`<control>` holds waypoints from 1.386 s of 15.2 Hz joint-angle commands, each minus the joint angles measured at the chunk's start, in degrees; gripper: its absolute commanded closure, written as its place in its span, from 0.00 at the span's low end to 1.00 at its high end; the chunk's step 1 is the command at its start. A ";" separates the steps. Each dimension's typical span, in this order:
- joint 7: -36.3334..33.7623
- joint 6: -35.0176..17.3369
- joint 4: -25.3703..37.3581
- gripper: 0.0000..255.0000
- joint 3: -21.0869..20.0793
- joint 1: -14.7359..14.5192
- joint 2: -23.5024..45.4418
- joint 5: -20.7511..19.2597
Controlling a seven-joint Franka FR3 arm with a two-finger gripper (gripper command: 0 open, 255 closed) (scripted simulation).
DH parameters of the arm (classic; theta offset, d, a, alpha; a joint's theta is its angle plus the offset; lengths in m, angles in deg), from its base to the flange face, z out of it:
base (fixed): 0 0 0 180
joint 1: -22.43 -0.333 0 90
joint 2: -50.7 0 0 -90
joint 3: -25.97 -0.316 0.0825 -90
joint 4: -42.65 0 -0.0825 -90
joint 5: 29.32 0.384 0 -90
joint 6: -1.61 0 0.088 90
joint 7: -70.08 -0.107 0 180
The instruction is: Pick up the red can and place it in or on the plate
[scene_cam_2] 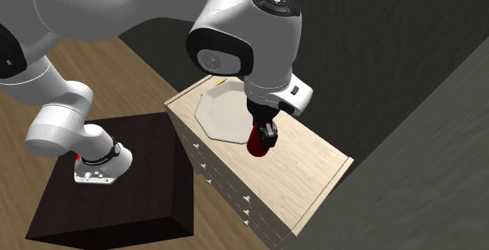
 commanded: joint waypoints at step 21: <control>-20.16 5.88 -7.60 1.00 -9.75 -10.25 -13.49 -2.03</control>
